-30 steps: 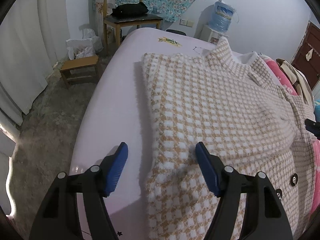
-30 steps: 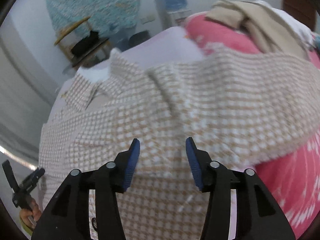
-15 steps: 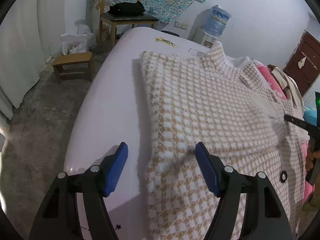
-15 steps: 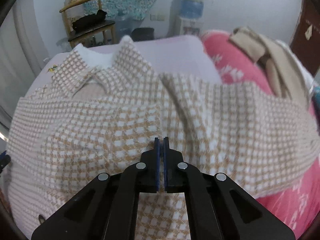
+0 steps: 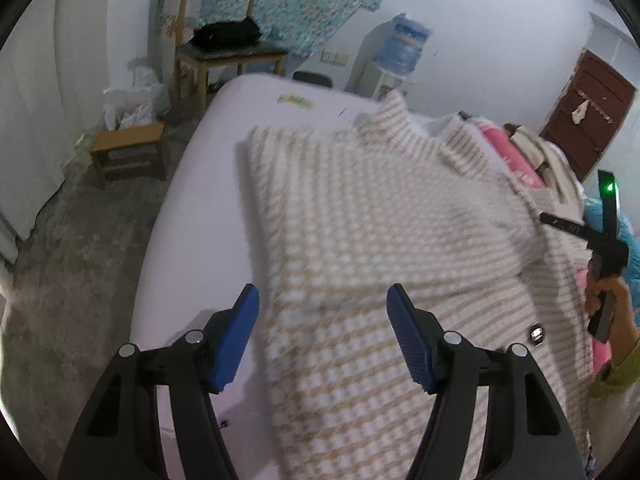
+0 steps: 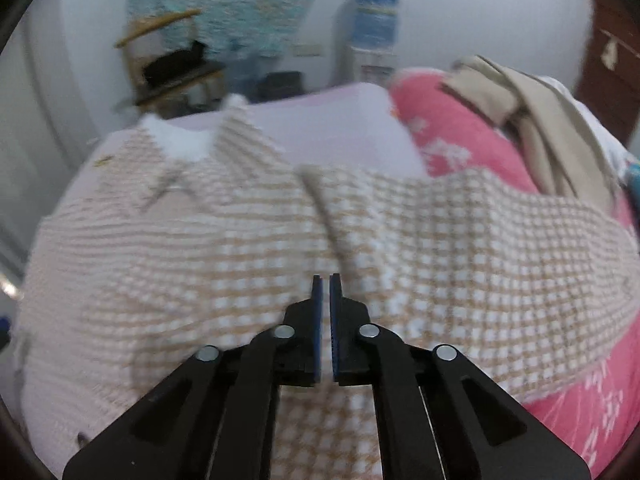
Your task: Fold large clothes
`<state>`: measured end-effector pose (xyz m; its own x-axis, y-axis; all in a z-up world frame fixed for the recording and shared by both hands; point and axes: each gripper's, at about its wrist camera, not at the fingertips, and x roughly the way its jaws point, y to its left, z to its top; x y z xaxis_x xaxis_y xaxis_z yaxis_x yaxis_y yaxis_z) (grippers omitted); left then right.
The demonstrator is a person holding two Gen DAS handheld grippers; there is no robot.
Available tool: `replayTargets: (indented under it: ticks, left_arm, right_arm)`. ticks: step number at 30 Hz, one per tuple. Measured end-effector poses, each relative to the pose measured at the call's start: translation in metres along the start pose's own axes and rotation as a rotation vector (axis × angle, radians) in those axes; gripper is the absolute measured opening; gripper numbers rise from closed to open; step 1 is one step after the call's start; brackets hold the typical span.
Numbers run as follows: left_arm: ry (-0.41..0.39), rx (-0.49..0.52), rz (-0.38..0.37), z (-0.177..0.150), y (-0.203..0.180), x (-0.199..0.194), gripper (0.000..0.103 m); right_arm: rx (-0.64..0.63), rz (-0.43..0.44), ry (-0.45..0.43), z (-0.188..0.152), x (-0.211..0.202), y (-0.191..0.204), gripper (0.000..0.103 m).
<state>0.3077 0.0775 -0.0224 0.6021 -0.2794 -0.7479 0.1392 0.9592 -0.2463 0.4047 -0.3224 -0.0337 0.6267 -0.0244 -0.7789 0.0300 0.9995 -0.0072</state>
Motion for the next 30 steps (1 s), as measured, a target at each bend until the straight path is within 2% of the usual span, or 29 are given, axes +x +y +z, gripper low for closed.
replayTargets:
  ticks: [1,2,3,6,9,11,14,18,21,23,26,28,30]
  left_arm:
    - [-0.013,0.011,-0.005,0.006,-0.007,-0.001,0.064]
    - [-0.022,0.025,-0.004,0.014,-0.014,-0.001,0.064]
    - [-0.026,0.035,0.000,0.020,-0.021,0.002,0.064]
    - [0.005,0.047,-0.003,0.042,-0.036,0.025,0.066]
    - [0.053,0.029,0.026,0.057,-0.039,0.056,0.067]
    - [0.079,0.021,0.056,0.065,-0.036,0.080,0.068]
    - [0.103,0.023,0.104,0.066,-0.029,0.105,0.070]
    - [0.092,0.071,0.139,0.065,-0.035,0.104,0.071]
    - [0.064,0.061,0.087,0.063,-0.044,0.082,0.073]
    - [0.055,0.089,0.089,0.058,-0.052,0.074,0.078]
    - [0.100,0.139,0.107,0.048,-0.065,0.080,0.080]
    - [0.144,0.151,0.129,0.040,-0.071,0.092,0.080]
    - [0.148,0.156,0.160,0.034,-0.075,0.101,0.083]
  right_arm:
    - [-0.020,0.012,-0.010,0.000,-0.002,0.008,0.027]
    - [-0.048,0.022,-0.028,-0.002,-0.009,0.020,0.043]
    - [-0.075,0.035,-0.036,-0.001,-0.010,0.029,0.046]
    - [-0.137,0.066,-0.025,-0.002,-0.007,0.055,0.046]
    - [-0.182,0.094,0.018,0.002,0.012,0.076,0.047]
    - [-0.173,0.106,0.046,0.004,0.025,0.079,0.047]
    - [-0.134,0.099,0.096,0.003,0.051,0.071,0.053]
    - [-0.143,0.076,0.095,0.004,0.042,0.076,0.055]
    - [-0.154,0.149,0.070,-0.002,0.018,0.082,0.057]
    - [-0.202,0.159,0.051,-0.012,0.004,0.092,0.059]
    - [-0.290,0.105,0.081,-0.029,0.012,0.106,0.062]
    - [-0.298,0.074,0.075,-0.034,0.017,0.109,0.066]
    - [-0.271,0.076,0.088,-0.033,0.014,0.106,0.068]
